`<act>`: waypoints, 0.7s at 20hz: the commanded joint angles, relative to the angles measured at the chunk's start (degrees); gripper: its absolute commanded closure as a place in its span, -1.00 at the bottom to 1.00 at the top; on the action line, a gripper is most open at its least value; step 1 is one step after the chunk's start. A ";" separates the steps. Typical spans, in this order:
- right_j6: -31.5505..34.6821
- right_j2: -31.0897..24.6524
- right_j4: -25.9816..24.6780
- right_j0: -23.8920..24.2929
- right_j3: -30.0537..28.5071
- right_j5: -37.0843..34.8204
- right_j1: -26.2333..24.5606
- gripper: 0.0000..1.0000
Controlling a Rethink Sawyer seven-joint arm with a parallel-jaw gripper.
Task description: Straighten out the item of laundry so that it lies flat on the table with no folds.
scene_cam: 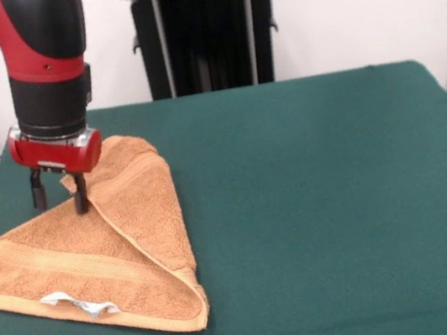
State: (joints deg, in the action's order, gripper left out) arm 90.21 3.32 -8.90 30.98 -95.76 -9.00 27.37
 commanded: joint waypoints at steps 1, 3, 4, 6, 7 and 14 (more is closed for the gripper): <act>6.66 -5.97 -1.19 -0.97 -7.55 -2.32 3.54 -1.00; 5.69 -6.80 -1.41 0.19 -8.46 -3.09 4.47 -1.00; 5.33 -7.22 -1.51 0.75 -8.98 -3.27 4.98 -1.00; 4.77 -7.90 -1.58 1.87 -10.03 -3.79 5.79 -1.00; 4.40 -8.21 -1.75 2.30 -10.31 -3.92 6.20 -1.00; 3.98 -9.51 -2.29 4.28 -12.29 -3.52 7.50 -1.00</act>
State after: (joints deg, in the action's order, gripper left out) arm 90.21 1.78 -8.94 35.33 -101.59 -9.03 35.24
